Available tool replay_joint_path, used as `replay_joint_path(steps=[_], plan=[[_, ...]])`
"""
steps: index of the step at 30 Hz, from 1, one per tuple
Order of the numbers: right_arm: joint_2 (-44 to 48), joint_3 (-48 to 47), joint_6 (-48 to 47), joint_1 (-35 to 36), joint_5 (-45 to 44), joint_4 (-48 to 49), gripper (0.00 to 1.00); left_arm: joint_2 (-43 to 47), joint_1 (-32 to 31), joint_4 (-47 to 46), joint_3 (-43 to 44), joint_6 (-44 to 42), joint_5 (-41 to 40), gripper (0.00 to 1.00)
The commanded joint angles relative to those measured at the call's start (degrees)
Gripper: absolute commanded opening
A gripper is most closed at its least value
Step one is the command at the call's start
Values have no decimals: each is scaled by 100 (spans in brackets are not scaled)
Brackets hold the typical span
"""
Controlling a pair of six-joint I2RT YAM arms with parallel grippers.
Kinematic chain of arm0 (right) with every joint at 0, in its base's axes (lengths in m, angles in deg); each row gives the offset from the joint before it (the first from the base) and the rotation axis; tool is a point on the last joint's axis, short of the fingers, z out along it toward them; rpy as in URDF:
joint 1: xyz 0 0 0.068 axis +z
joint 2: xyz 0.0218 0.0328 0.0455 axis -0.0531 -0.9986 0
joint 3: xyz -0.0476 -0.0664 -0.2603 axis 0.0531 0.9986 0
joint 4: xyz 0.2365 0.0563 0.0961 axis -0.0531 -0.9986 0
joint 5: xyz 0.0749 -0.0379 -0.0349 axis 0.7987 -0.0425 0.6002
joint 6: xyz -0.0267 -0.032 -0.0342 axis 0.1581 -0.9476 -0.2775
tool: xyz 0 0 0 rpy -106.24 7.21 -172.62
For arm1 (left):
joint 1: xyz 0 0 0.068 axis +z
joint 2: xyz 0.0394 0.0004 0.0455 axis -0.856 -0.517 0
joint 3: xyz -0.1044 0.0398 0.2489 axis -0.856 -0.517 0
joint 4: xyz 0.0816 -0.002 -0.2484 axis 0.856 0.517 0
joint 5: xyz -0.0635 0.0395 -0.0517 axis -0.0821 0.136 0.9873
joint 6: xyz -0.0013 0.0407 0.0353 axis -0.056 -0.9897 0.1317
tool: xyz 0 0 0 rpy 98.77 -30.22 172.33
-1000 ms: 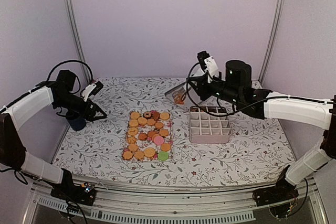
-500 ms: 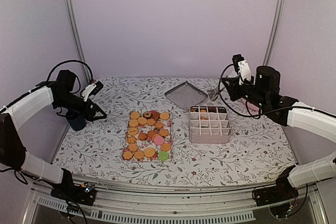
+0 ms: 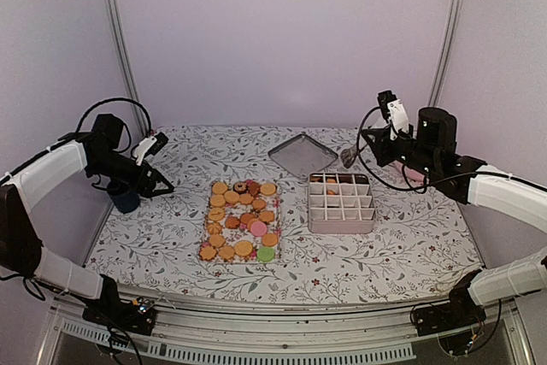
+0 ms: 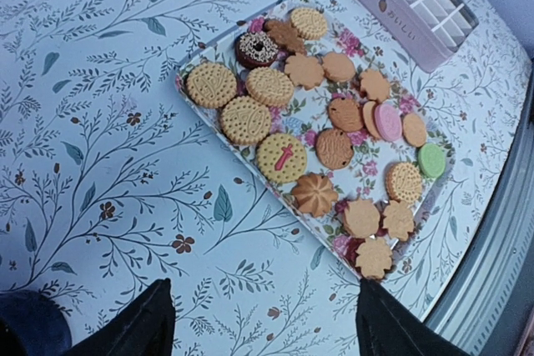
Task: Pack the cookies
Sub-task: Pick up the fake cookies from the plate.
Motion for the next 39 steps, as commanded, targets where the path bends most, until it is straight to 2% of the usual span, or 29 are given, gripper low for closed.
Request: replay_joint_path(steps=[1,2,4,5,11,16,18,23,29,39], plan=[[-206,-272,114,320,262,194,0,67,30,-116,-96,-76,-27,76],[-312,-371,80,489,209,196,0,79,33,-121,-108,-76,-35,77],[-586,-628,16,847,181,222,2,87,42,-146,-138,-67,-77,92],[-747,-763,-1,1014,179,260,2,82,43,-153,-141,-76,-116,95],[-1990,-1696,-9,1992,265,547,11,-47,98,-124,-36,-85,-176,97],[-3022,-2446,51,2486,367,649,18,-123,172,-102,-42,-33,-107,97],[-3336,-2636,44,2607,367,653,24,-116,207,-134,-105,-13,-106,99],[-3795,-2903,55,2655,255,644,26,-19,251,-232,-257,2,-145,99],[-3893,-3051,-231,2599,-202,589,28,18,252,-265,-317,-36,-183,99],[-4088,-3020,-236,2324,-225,439,34,75,251,-285,-361,-69,-166,99]])
